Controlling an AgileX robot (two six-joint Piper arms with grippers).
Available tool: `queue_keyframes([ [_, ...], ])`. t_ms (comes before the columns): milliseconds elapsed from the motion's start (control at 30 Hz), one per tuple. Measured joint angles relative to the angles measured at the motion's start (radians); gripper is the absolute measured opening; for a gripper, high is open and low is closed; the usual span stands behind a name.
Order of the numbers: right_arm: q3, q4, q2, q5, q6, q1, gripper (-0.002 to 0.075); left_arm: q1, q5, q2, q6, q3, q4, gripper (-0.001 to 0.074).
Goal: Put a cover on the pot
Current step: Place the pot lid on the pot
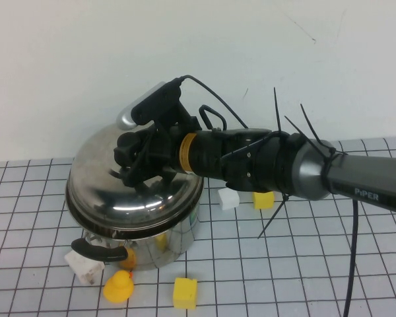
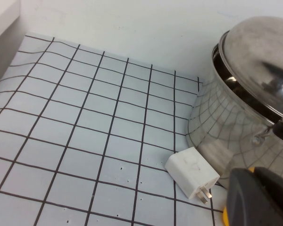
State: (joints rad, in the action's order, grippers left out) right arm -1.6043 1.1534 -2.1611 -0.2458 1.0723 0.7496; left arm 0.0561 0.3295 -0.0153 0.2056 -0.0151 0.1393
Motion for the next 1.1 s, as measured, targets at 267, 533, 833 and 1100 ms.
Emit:
queue_keyframes([
  [267, -0.002, 0.04, -0.02, -0.008, 0.047, 0.002, 0.0356, 0.0, 0.0, 0.0, 0.0, 0.0, 0.0, -0.0003],
  [533, -0.003, 0.045, -0.02, -0.01, 0.054, 0.006, 0.0356, 0.0, 0.0, 0.0, 0.0, 0.0, 0.0, -0.0003],
  [833, -0.004, 0.045, -0.02, -0.012, 0.055, 0.006, 0.0482, 0.0, 0.0, 0.0, 0.0, 0.0, 0.0, -0.0003],
  [1100, -0.004, 0.046, -0.005, -0.02, 0.08, 0.006, 0.0442, 0.0, 0.0, 0.0, 0.0, 0.0, 0.001, -0.0003],
])
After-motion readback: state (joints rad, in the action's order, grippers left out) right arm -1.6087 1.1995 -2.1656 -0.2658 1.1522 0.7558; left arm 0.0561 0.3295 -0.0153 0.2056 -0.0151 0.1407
